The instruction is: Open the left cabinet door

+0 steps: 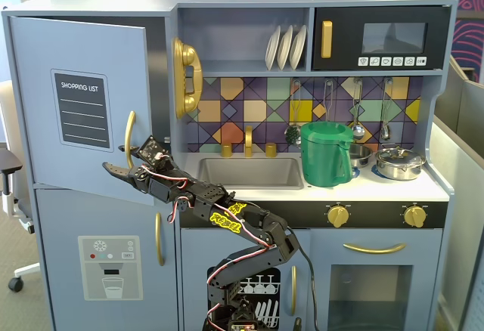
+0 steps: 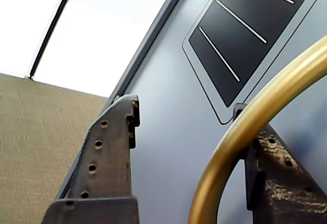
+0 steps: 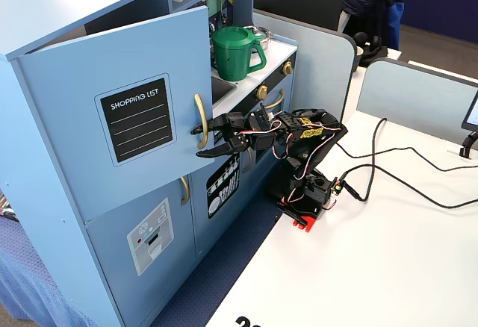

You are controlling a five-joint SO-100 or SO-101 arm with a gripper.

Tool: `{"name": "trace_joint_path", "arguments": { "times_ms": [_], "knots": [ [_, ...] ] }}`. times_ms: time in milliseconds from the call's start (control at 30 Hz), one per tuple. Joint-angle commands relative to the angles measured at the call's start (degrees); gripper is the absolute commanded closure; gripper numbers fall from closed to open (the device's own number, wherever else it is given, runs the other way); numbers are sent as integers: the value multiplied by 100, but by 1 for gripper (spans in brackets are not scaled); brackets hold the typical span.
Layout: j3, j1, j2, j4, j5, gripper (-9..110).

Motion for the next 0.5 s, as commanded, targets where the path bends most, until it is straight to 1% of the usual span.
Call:
{"name": "trace_joint_path", "arguments": {
  "times_ms": [0,233,467],
  "knots": [
    [-62,123,483,229,185,87],
    [44,1090,1512,1863,905,87],
    [44,1564,2092,2373,1160,88]
  ]
}}
